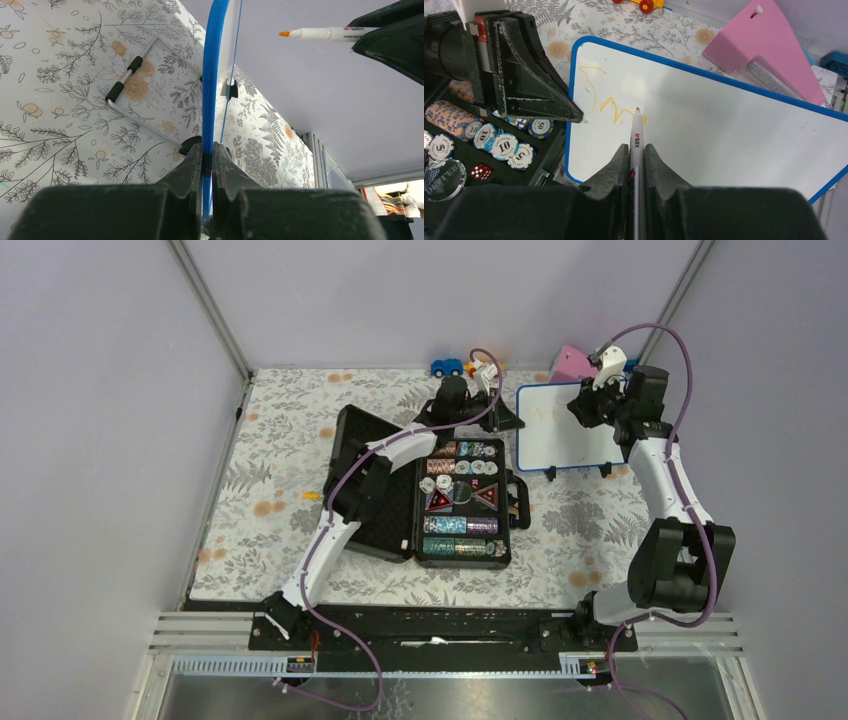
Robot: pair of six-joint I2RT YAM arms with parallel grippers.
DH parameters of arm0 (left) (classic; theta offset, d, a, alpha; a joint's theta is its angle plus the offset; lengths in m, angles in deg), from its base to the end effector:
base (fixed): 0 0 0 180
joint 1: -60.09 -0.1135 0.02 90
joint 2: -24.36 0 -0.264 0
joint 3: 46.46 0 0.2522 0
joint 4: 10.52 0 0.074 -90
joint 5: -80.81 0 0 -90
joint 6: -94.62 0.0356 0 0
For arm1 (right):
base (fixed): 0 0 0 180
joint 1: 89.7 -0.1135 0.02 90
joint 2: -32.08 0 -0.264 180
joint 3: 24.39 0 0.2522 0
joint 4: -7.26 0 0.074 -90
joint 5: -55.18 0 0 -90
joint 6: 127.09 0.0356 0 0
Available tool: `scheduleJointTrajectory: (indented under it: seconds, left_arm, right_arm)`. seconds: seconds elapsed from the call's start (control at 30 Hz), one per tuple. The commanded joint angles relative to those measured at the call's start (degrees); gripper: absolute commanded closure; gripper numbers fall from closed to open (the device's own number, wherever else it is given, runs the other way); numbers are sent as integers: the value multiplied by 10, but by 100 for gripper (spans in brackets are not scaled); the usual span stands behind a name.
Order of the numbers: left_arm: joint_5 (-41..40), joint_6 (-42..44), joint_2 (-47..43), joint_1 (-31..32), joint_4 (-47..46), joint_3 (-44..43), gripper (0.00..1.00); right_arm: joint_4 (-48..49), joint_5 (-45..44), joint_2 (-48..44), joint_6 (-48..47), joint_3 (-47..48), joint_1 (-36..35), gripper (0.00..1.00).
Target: Write a sentence on the whiteboard
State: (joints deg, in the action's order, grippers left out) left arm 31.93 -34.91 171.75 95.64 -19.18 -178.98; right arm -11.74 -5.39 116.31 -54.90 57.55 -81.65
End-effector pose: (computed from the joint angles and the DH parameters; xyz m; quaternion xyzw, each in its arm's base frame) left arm 0.4635 -0.3600 0.1801 0.2102 0.7047 -0.5882 0.3365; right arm 0.3424 -0.0308 0.3280 -0.2107 0.7834 0.0823 0.5789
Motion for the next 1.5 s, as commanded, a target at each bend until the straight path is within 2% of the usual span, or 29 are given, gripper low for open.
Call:
scheduleJointTrajectory:
  seconds: [0.0, 1.47]
  left_arm:
    - [12, -6, -1, 5, -12, 1, 100]
    - [17, -3, 0, 5, -11, 1, 100]
  right_arm:
    - [17, -8, 16, -5, 2, 3, 100]
    - [46, -13, 78, 19, 50, 2, 100]
